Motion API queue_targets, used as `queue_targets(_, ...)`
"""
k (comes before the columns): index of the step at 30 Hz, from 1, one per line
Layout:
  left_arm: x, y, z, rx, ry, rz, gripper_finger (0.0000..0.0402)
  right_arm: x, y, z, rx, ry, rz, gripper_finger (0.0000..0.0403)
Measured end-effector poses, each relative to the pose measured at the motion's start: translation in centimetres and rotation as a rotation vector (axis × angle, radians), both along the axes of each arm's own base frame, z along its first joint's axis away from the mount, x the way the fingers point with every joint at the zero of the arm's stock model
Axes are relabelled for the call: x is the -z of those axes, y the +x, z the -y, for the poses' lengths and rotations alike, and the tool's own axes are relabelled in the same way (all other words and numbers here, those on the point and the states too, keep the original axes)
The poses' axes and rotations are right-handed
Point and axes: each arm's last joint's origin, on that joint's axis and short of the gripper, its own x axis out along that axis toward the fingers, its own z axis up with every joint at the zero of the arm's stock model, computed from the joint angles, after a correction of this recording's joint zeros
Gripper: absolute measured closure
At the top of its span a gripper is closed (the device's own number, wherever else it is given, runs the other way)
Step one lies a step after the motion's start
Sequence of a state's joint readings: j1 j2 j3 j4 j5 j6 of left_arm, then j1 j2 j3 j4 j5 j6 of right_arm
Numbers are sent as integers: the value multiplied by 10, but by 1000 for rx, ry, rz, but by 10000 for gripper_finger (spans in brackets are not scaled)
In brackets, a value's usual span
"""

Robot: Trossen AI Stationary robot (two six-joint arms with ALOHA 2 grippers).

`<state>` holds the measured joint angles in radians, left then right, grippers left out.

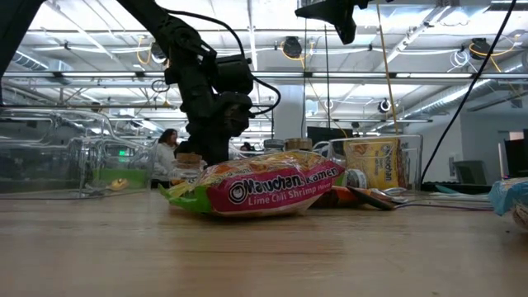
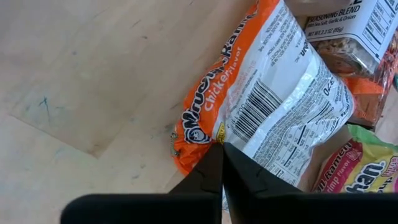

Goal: Pick & Place Food Item
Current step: Put the orange noodle pack into the right transparent bin

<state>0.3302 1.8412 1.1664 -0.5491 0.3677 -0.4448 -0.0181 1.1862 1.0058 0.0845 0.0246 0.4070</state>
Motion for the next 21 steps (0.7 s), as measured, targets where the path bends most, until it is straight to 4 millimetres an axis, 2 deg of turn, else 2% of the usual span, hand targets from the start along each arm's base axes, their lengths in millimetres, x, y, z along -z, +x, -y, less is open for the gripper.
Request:
queue_targets(7, -9, -5, 1, 21, 24, -10, 399, 0, 0, 0, 0, 0, 0, 218)
queue_targets(12, -37, -15, 4, 45, 84, 9, 400, 0, 0, 0, 0, 0, 5, 218)
queue_targets(17, -74, -28, 8, 40, 132, 116, 400, -1, 0, 0, 1, 1, 9, 218)
queue_targets(21, -102, -41, 14, 21, 166, 196, 400, -1, 0, 5, 55, 70, 15, 218)
